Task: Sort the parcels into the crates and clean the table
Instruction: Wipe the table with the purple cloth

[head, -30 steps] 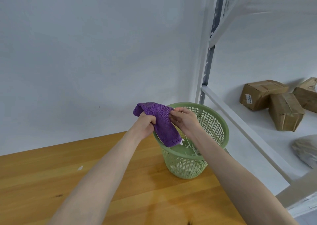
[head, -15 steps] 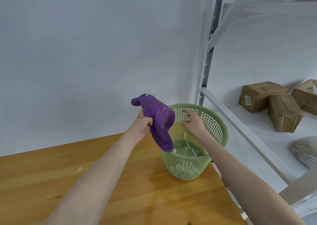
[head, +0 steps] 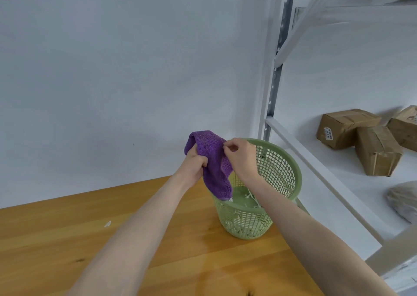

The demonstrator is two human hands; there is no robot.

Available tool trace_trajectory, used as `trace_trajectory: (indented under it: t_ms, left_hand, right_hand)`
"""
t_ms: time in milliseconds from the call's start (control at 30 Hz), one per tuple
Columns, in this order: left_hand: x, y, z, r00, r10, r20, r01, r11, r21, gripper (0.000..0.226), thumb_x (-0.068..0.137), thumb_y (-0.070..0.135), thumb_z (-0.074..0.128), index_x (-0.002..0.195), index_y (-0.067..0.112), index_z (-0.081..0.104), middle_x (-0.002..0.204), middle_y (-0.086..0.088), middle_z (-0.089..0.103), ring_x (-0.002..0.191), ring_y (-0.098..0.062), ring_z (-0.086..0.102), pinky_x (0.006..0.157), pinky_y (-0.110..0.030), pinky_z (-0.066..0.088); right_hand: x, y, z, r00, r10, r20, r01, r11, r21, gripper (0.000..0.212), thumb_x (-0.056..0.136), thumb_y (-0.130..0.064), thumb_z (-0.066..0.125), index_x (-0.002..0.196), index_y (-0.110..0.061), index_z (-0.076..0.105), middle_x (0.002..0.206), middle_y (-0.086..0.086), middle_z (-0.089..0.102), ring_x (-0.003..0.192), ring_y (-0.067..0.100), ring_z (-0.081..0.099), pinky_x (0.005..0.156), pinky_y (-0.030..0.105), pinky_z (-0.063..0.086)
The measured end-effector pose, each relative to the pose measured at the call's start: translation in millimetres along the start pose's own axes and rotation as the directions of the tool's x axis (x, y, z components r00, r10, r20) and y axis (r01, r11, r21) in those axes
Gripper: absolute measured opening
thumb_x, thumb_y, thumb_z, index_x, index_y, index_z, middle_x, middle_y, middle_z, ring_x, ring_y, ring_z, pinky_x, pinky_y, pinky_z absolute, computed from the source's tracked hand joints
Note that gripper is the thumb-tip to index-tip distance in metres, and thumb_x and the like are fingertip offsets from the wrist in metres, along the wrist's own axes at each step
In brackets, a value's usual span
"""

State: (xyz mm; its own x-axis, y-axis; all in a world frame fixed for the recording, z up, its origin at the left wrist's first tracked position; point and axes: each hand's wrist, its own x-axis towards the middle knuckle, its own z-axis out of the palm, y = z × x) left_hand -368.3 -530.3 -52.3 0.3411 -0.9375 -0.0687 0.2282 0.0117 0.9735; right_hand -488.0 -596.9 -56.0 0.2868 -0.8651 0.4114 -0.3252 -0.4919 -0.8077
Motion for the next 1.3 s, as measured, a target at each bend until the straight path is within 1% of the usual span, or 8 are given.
trace_trajectory:
  t_ms: [233,467,633,867,1000,1100,1167,1300]
  left_hand:
    - [0.4,1.7,-9.2,0.994,-0.053,-0.094,0.044,0.994,-0.096,0.079,0.065,-0.024,0.019,0.128,0.014,0.047,0.083,-0.004,0.05,0.071,-0.017,0.044,0.058,-0.025,0.035]
    - [9.8,-1.8,-13.7,0.988,-0.063,-0.143,0.002,0.921,-0.39,0.083,0.066,-0.023,0.021,0.13,0.023,0.048,0.102,-0.007,0.051,0.093,-0.021,0.048,0.084,-0.035,0.04]
    - [10.3,-2.8,-5.4,0.987,-0.037,-0.155,-0.028,0.915,-0.402,0.078,0.066,-0.024,0.022,0.121,0.024,0.05,0.107,-0.01,0.049,0.097,-0.026,0.047,0.088,-0.042,0.04]
    - [4.6,7.2,-13.3,0.973,-0.059,-0.222,-0.037,0.914,-0.405,0.088,0.068,-0.027,0.019,0.135,0.025,0.042,0.102,-0.006,0.05,0.087,-0.019,0.049,0.075,-0.033,0.045]
    - [1.7,16.1,-26.2,0.96,-0.058,-0.273,-0.07,0.898,-0.435,0.091,0.067,-0.027,0.018,0.138,0.025,0.041,0.106,-0.006,0.05,0.089,-0.02,0.05,0.075,-0.033,0.046]
    - [-1.5,25.7,-35.6,0.961,-0.031,-0.276,-0.089,0.908,-0.41,0.09,0.067,-0.028,0.018,0.135,0.026,0.043,0.109,-0.007,0.052,0.091,-0.021,0.052,0.08,-0.036,0.046]
    - [-4.2,31.8,-40.9,0.965,-0.02,-0.26,-0.085,0.919,-0.386,0.092,0.067,-0.027,0.019,0.139,0.025,0.04,0.112,-0.008,0.051,0.09,-0.02,0.052,0.078,-0.035,0.046]
    - [-11.2,39.9,-44.3,0.973,-0.013,-0.23,-0.072,0.931,-0.358,0.09,0.068,-0.027,0.02,0.137,0.026,0.042,0.11,-0.007,0.053,0.085,-0.018,0.053,0.068,-0.033,0.049]
  right_hand:
    - [1.2,30.8,-19.3,0.937,0.295,0.188,-0.239,0.932,-0.273,0.034,0.084,-0.001,0.056,0.117,-0.008,0.051,0.094,0.006,0.063,0.076,0.022,0.063,0.066,0.038,0.056]
    - [-18.4,8.9,-42.3,0.395,0.495,0.774,-0.689,0.717,-0.107,0.061,0.095,-0.056,0.04,0.119,-0.002,0.054,0.105,0.021,0.069,0.09,0.029,0.07,0.08,0.037,0.057]
    - [-20.2,18.9,-31.2,0.633,0.473,0.613,-0.708,0.674,0.211,0.031,0.09,-0.006,0.061,0.117,0.008,0.055,0.09,0.024,0.07,0.068,0.021,0.072,0.065,0.028,0.06]
    - [-28.3,31.4,-39.3,0.655,0.375,0.656,-0.685,0.662,0.305,0.027,0.101,-0.008,0.04,0.111,0.007,0.059,0.088,0.022,0.072,0.076,0.024,0.072,0.063,0.025,0.059]
    - [-28.9,51.8,-41.7,0.776,0.455,0.436,-0.418,0.89,-0.184,0.037,0.096,-0.001,0.045,0.132,0.003,0.048,0.113,0.017,0.065,0.099,0.024,0.067,0.085,0.029,0.055]
    - [-25.9,63.7,-52.4,0.588,0.495,0.64,-0.006,0.794,-0.608,0.1,0.08,-0.015,0.071,0.153,-0.027,0.004,0.16,0.007,0.003,0.144,0.03,0.019,0.114,0.045,0.026]
    - [-21.3,63.8,-54.9,0.572,0.508,0.644,0.053,0.761,-0.647,0.099,0.08,-0.04,0.071,0.152,-0.032,0.003,0.159,0.004,-0.01,0.147,0.031,0.001,0.117,0.051,0.011]
    - [-14.6,33.0,-53.4,0.665,0.385,0.64,-0.085,0.89,-0.447,0.057,0.095,-0.047,0.044,0.142,-0.016,0.04,0.147,0.008,0.041,0.133,0.025,0.042,0.111,0.043,0.032]
